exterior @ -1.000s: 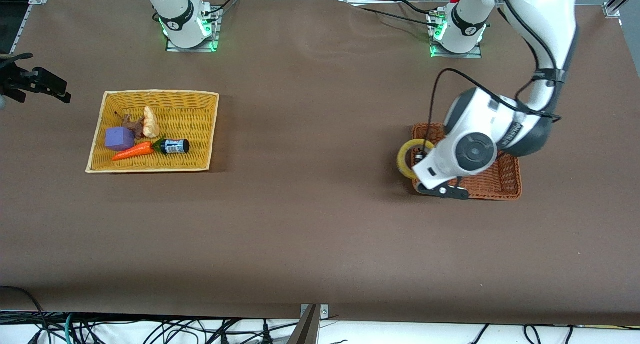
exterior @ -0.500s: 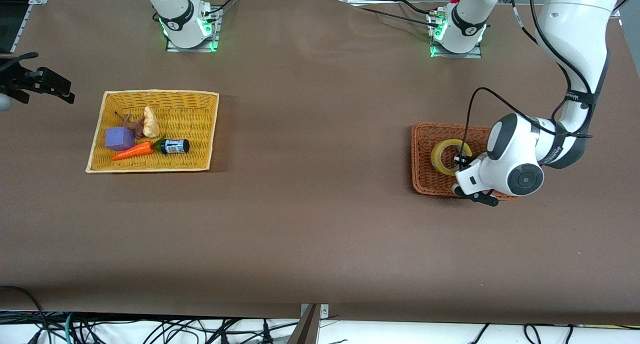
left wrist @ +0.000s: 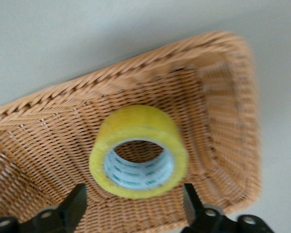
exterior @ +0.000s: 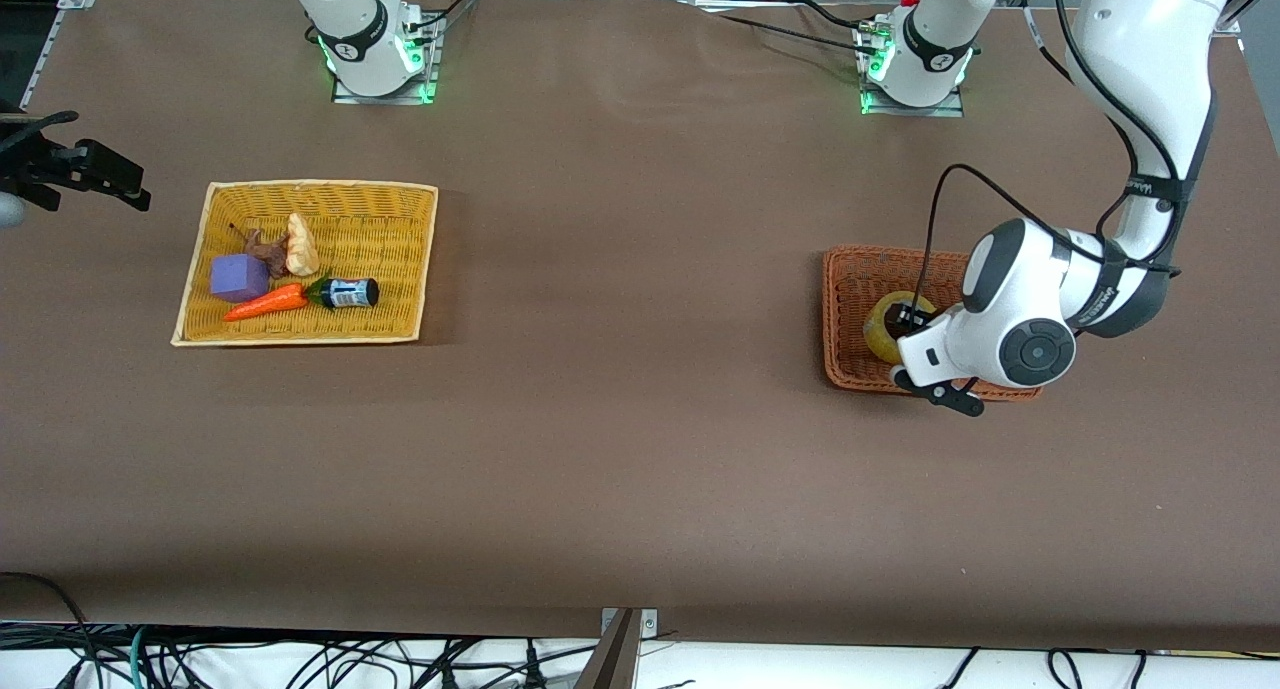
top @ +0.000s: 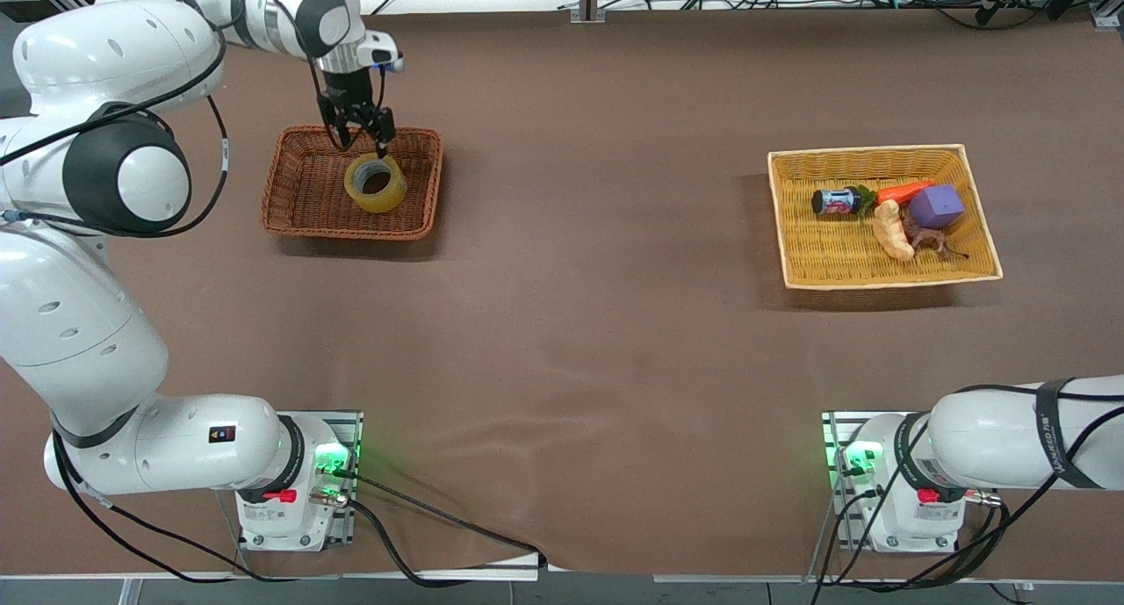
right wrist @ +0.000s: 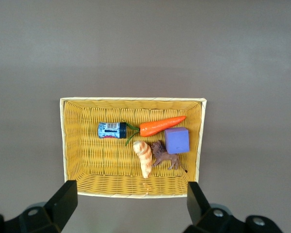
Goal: Transfer tape with both arms
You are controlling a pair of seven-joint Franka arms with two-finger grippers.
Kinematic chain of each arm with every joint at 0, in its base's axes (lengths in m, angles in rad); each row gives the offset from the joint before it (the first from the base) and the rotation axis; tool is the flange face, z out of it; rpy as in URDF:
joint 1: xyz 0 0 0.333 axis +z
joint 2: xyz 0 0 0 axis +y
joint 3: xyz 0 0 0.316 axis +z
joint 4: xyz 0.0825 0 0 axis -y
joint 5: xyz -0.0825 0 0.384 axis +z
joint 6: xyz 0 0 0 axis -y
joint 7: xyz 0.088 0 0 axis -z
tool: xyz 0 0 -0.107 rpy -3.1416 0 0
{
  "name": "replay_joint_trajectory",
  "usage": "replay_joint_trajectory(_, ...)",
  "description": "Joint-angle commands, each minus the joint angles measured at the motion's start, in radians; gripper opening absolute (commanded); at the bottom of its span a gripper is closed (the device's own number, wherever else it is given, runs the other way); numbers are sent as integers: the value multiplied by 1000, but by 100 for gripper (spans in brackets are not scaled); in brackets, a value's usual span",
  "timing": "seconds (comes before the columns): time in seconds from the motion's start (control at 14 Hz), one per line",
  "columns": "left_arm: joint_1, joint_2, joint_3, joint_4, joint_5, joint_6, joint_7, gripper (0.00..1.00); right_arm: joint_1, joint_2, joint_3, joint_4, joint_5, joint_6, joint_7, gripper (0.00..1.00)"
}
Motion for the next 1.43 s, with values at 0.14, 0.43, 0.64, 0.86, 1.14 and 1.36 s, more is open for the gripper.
replay_joint_trajectory(0.14, -9, -132, -31, 173, 34, -106, -30, 100, 2, 10, -2, 30, 13, -25, -15, 100)
replay_joint_trajectory(0.43, 0, -226, -21, 267, 30, -206, -33, 100, 2, 10, -2, 30, 13, -25, -17, 100)
replay_joint_trajectory(0.64, -3, -311, 19, 250, 34, -229, -67, 100, 2, 12, -2, 30, 13, -25, -18, 100)
replay_joint_trajectory(0.86, -67, -403, 175, 113, -21, -75, -90, 100, 0, 12, -3, 30, 13, -25, -20, 100)
replay_joint_trajectory(1.14, -125, -635, 267, -176, -153, -31, -111, 100, 0, 12, -3, 30, 13, -25, -21, 100)
replay_joint_trajectory(1.36, -181, -629, 312, -162, -154, -34, -120, 100, 0, 12, -3, 30, 15, -25, -21, 100)
